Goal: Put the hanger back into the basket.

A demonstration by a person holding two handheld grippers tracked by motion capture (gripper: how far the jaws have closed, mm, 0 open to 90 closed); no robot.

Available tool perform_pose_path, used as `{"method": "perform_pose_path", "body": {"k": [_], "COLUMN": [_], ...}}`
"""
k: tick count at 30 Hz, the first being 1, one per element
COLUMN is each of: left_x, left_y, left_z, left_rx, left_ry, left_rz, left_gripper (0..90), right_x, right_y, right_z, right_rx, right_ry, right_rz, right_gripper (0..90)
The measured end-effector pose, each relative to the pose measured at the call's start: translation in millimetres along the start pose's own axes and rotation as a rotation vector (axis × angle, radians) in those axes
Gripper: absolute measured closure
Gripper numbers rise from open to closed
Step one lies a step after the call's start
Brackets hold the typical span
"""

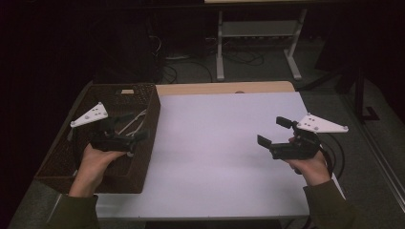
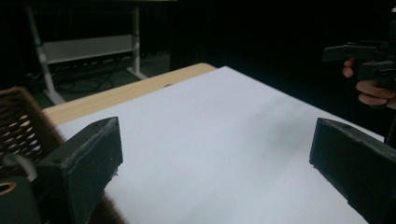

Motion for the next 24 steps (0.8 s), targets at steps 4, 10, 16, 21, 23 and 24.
{"method": "perform_pose_path", "body": {"k": [4,10,16,21,23,24], "left_x": [2.4,5.9,11.8,15.1,15.3,15.0], "left_y": [-7.7,-12.5,-13.4,-15.4,-15.3,-15.0], "left_z": [8.6,15.3,18.4,22.5,22.5,22.1], "left_rx": [0.024,0.042,0.059,0.063,0.060,0.058], "left_ry": [-0.004,-0.029,-0.042,-0.053,-0.056,-0.059], "left_rz": [0.014,0.019,0.014,0.014,0.017,0.019], "left_gripper": [2.4,2.3,2.3,2.3,2.3,2.3], "right_x": [-6.4,-12.7,-18.4,-21.9,-22.0,-22.0], "right_y": [-0.4,0.3,2.1,2.9,2.8,2.7], "right_z": [1.9,5.2,6.8,5.6,4.7,4.4], "right_rx": [-0.004,-0.014,-0.023,-0.024,-0.025,-0.025], "right_ry": [-0.015,-0.026,-0.041,-0.056,-0.057,-0.058], "right_rz": [0.003,0.008,0.002,0.000,-0.003,-0.004], "right_gripper": [3.6,3.2,1.9,1.3,1.2,1.2]}}
Point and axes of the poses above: each handheld gripper's, and its own axes: z roughly forward along the jaws, x roughly out of its underside, y roughly to its left, the point moved 10 cm from there along z, roughly forward along the jaws, and after that the axes turned 6 degrees about -z, right-handed, at the moved point
